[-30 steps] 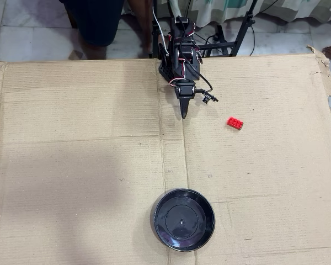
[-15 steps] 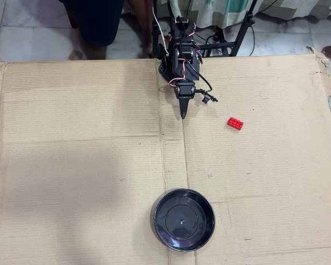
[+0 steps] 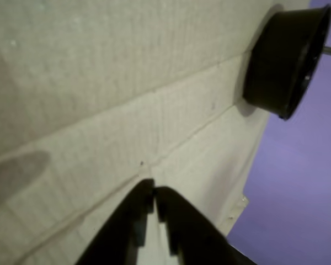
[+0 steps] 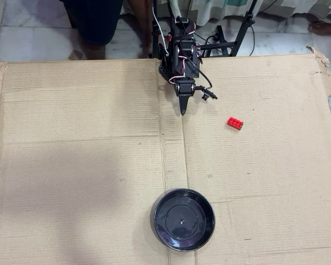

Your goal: Grasp a lego block and put it in the bin.

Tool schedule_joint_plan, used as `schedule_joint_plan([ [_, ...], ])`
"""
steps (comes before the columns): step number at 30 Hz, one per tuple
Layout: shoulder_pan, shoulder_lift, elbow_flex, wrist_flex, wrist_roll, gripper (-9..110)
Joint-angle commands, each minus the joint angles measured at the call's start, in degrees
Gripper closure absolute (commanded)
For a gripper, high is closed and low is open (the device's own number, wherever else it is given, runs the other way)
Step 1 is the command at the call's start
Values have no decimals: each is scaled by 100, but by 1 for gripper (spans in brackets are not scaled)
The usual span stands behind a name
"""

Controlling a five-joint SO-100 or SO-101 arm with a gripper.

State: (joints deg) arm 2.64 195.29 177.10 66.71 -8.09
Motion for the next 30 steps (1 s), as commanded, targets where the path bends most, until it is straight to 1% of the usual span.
schedule_joint_plan([
  [1, 44, -255, -589, 202, 44, 101],
  [5, 44, -1450, -1362, 158, 53, 101],
  [9, 44, -3050, -2602, 229, 62, 101],
  [11, 44, -3806, -3296, 237, 237, 101],
  [16, 35, -5247, -4474, 246, 1468, 100],
  [22, -88, -5862, -4913, 773, 3639, 85],
  [24, -281, -5915, -4922, 932, 4061, 82],
  [30, -791, -6179, -4922, 1002, 5142, 81],
])
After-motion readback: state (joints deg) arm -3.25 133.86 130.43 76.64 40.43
